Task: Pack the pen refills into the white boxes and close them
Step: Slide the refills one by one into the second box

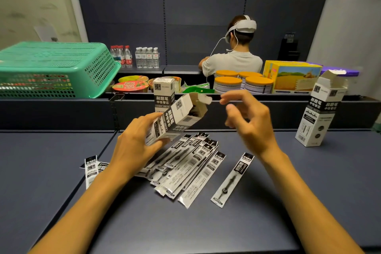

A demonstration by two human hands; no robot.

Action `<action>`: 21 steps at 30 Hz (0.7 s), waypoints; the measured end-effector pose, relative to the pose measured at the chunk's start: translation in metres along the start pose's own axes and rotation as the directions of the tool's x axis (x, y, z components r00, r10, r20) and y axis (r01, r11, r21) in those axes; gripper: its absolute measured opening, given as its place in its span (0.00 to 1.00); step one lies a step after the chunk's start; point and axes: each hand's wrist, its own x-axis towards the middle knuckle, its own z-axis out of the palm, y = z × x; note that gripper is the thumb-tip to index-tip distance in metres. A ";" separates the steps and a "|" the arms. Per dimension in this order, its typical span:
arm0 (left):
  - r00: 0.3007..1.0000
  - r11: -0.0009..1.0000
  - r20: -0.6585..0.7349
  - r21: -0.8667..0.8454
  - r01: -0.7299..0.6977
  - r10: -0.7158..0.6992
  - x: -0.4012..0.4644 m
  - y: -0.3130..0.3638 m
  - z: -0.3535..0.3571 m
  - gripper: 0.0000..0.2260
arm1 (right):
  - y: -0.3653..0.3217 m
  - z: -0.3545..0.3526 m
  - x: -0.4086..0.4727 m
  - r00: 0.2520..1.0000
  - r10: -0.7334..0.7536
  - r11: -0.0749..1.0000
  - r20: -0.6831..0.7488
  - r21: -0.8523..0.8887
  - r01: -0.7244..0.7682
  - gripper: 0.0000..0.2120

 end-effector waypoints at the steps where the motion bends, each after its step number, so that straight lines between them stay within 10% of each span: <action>1: 1.000 1.000 -0.002 0.001 0.006 -0.006 0.000 0.000 -0.001 0.31 | 0.007 -0.007 0.001 0.997 0.076 0.997 0.022 -0.014 -0.076 0.06; 4: 1.000 1.000 0.008 0.002 0.027 -0.027 0.001 -0.001 -0.001 0.31 | 0.032 -0.025 0.001 0.921 0.303 0.929 0.246 -0.292 -0.228 0.02; 10: 0.999 1.000 0.017 0.002 0.029 -0.029 0.000 -0.003 -0.001 0.31 | 0.063 -0.032 -0.012 0.474 0.690 0.711 0.547 -0.636 -0.300 0.23; 21: 0.999 0.999 0.013 -0.011 0.031 -0.031 0.000 -0.003 -0.002 0.31 | 0.068 -0.047 -0.012 0.368 0.750 0.658 0.550 -0.679 -0.326 0.22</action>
